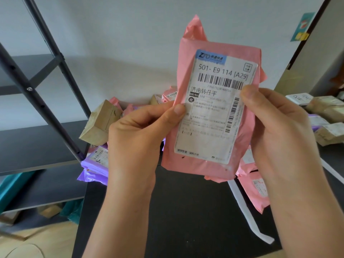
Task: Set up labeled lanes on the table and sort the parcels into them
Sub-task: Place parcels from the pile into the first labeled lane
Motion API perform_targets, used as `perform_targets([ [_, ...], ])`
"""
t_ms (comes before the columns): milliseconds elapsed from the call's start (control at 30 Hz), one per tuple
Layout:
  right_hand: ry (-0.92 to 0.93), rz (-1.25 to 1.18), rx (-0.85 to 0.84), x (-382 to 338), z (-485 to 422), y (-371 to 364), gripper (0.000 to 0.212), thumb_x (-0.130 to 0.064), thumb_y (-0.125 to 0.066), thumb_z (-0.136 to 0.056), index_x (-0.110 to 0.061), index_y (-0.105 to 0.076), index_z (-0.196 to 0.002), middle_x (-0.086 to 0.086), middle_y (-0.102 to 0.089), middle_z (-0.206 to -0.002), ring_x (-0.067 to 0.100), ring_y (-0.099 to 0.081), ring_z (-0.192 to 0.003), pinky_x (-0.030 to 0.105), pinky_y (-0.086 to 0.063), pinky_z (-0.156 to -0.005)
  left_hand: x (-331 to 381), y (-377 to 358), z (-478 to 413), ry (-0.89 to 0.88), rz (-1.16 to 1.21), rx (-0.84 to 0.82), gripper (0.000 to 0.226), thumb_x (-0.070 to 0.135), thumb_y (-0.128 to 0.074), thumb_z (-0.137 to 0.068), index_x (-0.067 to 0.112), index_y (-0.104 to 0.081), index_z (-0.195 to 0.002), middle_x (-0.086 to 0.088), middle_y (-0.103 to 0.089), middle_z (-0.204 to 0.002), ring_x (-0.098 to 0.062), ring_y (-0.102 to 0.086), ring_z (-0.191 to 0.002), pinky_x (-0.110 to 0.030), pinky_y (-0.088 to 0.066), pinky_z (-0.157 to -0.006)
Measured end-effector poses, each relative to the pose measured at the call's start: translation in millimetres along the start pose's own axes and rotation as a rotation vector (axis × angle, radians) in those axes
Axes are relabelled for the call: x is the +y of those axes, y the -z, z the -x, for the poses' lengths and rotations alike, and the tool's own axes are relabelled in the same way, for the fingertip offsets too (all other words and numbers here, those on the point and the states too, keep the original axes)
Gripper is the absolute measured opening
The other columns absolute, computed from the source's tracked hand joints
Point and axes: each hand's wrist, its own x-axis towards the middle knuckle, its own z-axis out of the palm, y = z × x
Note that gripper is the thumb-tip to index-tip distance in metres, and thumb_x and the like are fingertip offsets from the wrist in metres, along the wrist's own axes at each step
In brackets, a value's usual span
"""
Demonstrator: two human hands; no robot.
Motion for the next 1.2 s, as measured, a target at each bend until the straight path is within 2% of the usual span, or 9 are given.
perform_targets([
  [200, -0.017, 0.005, 0.009, 2, 0, 0, 0.016, -0.035, -0.067, -0.078, -0.024, -0.076, -0.083, 0.001, -0.077, -0.098, 0.021, -0.073, -0.096, 0.039, -0.053, -0.082, 0, 1, 0, 0.002, -0.002, -0.001, 0.008, 0.002, -0.073, -0.075, 0.003, -0.074, -0.083, 0.001, -0.075, -0.072, -0.001, -0.072, -0.074, -0.009, -0.052, -0.062],
  [400, -0.018, 0.033, 0.009, 3, 0, -1, 0.016, -0.038, -0.067, -0.077, -0.026, -0.077, -0.081, 0.0, -0.077, -0.098, 0.022, -0.072, -0.098, 0.043, -0.054, -0.085, 0, 3, -1, 0.01, -0.019, -0.006, 0.008, 0.003, -0.074, -0.075, 0.002, -0.074, -0.083, 0.0, -0.075, -0.074, -0.003, -0.072, -0.073, -0.012, -0.054, -0.062],
  [500, -0.021, 0.055, 0.012, 4, -1, -4, 0.018, -0.038, -0.066, -0.079, -0.025, -0.076, -0.085, -0.001, -0.077, -0.097, 0.018, -0.073, -0.096, 0.04, -0.054, -0.086, -3, 7, -4, 0.015, -0.07, 0.009, 0.016, 0.011, -0.077, -0.072, 0.004, -0.076, -0.086, -0.003, -0.076, -0.08, -0.018, -0.075, -0.08, -0.027, -0.06, -0.07],
  [600, -0.04, 0.178, 0.048, 14, -6, -7, 0.019, -0.034, -0.069, -0.088, -0.02, -0.072, -0.101, -0.006, -0.076, -0.098, 0.013, -0.072, -0.096, 0.042, -0.056, -0.09, -10, 12, -9, 0.015, -0.187, 0.032, 0.014, 0.016, -0.078, -0.077, 0.012, -0.078, -0.09, -0.002, -0.077, -0.086, -0.021, -0.074, -0.086, -0.036, -0.061, -0.077],
  [767, -0.119, 0.307, 0.18, 35, -14, -5, 0.04, -0.037, -0.075, -0.084, -0.029, -0.061, -0.121, -0.01, -0.07, -0.105, 0.011, -0.068, -0.098, 0.043, -0.055, -0.09, -24, 20, -18, 0.015, -0.395, 0.036, 0.01, 0.021, -0.078, -0.082, 0.031, -0.078, -0.084, 0.014, -0.075, -0.08, -0.006, -0.071, -0.074, -0.018, -0.056, -0.063],
  [867, -0.084, 0.409, 0.176, 42, -12, -1, 0.038, -0.033, -0.071, -0.089, -0.033, -0.061, -0.125, -0.014, -0.067, -0.111, 0.006, -0.065, -0.103, 0.037, -0.055, -0.086, -31, 26, -23, 0.031, -0.517, -0.021, 0.009, 0.024, -0.078, -0.083, 0.03, -0.079, -0.089, 0.016, -0.075, -0.082, -0.009, -0.071, -0.074, -0.019, -0.057, -0.062],
  [967, -0.08, 0.457, 0.129, 46, -9, -1, 0.028, -0.03, -0.069, -0.091, -0.034, -0.068, -0.119, -0.012, -0.07, -0.109, 0.008, -0.067, -0.102, 0.038, -0.056, -0.089, -39, 31, -26, 0.016, -0.611, -0.07, 0.009, 0.024, -0.077, -0.084, 0.03, -0.079, -0.091, 0.019, -0.074, -0.08, -0.008, -0.069, -0.074, -0.017, -0.056, -0.062],
  [1067, -0.118, 0.505, 0.104, 51, -4, 0, 0.023, -0.026, -0.069, -0.09, -0.03, -0.072, -0.112, -0.013, -0.074, -0.095, 0.005, -0.07, -0.087, 0.036, -0.058, -0.084, -48, 36, -30, -0.019, -0.668, -0.089, 0.01, 0.025, -0.076, -0.085, 0.03, -0.078, -0.093, 0.02, -0.073, -0.082, -0.004, -0.067, -0.074, -0.013, -0.052, -0.059],
  [1200, -0.147, 0.458, 0.185, 61, 6, 6, 0.016, -0.018, -0.076, -0.085, -0.032, -0.074, -0.092, -0.018, -0.074, -0.085, 0.006, -0.072, -0.081, 0.032, -0.061, -0.076, -64, 38, -36, -0.054, -0.697, -0.119, 0.013, 0.026, -0.076, -0.085, 0.039, -0.075, -0.085, 0.024, -0.071, -0.083, 0.004, -0.063, -0.073, -0.015, -0.051, -0.064],
])
